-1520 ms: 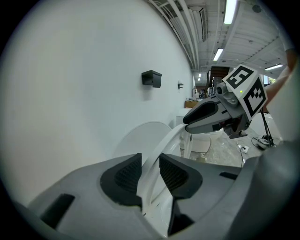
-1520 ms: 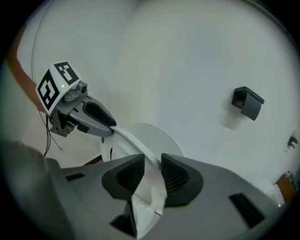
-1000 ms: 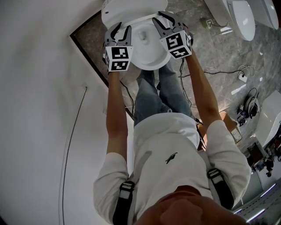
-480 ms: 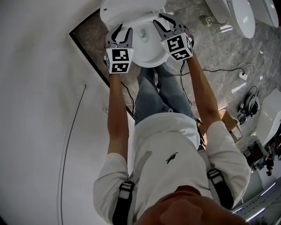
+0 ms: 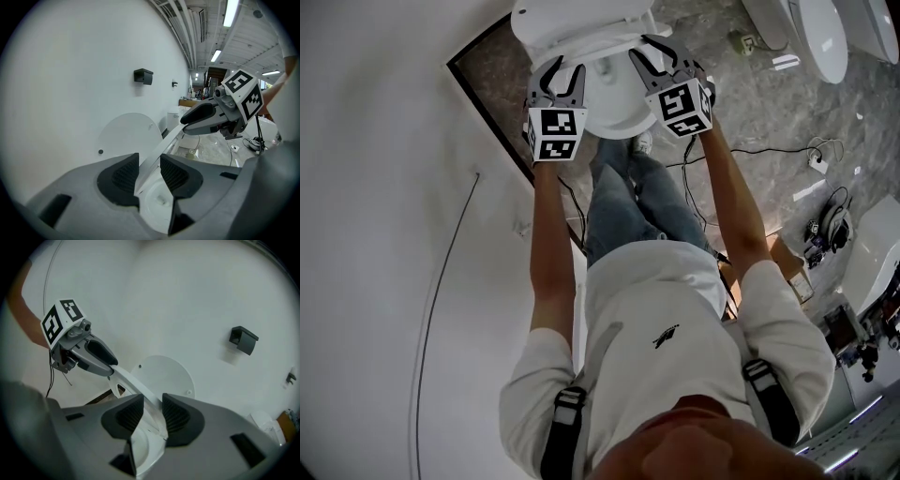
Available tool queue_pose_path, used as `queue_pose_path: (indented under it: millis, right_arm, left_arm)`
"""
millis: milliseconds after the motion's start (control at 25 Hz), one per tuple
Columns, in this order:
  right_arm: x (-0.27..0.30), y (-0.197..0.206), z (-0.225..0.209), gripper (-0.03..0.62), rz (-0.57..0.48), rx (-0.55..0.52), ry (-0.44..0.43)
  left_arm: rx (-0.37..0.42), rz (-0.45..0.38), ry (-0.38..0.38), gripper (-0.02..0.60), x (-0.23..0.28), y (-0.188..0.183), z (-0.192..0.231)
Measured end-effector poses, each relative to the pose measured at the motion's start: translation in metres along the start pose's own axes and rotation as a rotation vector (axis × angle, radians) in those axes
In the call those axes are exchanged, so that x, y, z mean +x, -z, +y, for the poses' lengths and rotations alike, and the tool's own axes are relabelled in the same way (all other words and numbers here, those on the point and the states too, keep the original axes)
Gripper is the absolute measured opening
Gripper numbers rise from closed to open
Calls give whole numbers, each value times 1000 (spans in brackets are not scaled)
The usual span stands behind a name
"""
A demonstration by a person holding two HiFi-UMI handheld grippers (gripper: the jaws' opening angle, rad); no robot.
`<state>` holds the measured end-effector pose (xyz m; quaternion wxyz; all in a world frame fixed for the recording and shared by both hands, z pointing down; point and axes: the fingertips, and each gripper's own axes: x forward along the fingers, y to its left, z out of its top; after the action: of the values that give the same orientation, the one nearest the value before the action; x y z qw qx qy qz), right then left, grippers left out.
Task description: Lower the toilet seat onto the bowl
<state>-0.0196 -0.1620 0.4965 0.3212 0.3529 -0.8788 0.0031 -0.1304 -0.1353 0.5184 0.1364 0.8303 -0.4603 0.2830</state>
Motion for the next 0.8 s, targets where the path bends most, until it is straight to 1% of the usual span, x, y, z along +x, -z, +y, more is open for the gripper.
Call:
queue_pose_path:
  millis: [320,800]
  right_arm:
    - [-6,6,13,126,-21,-18,-24]
    - [-21,23,31,127,-10,-34,-65]
  left_arm:
    - [-12,-3,-18,135,-8,11,-8]
    - [-19,19,-7,143,-17,29,-28]
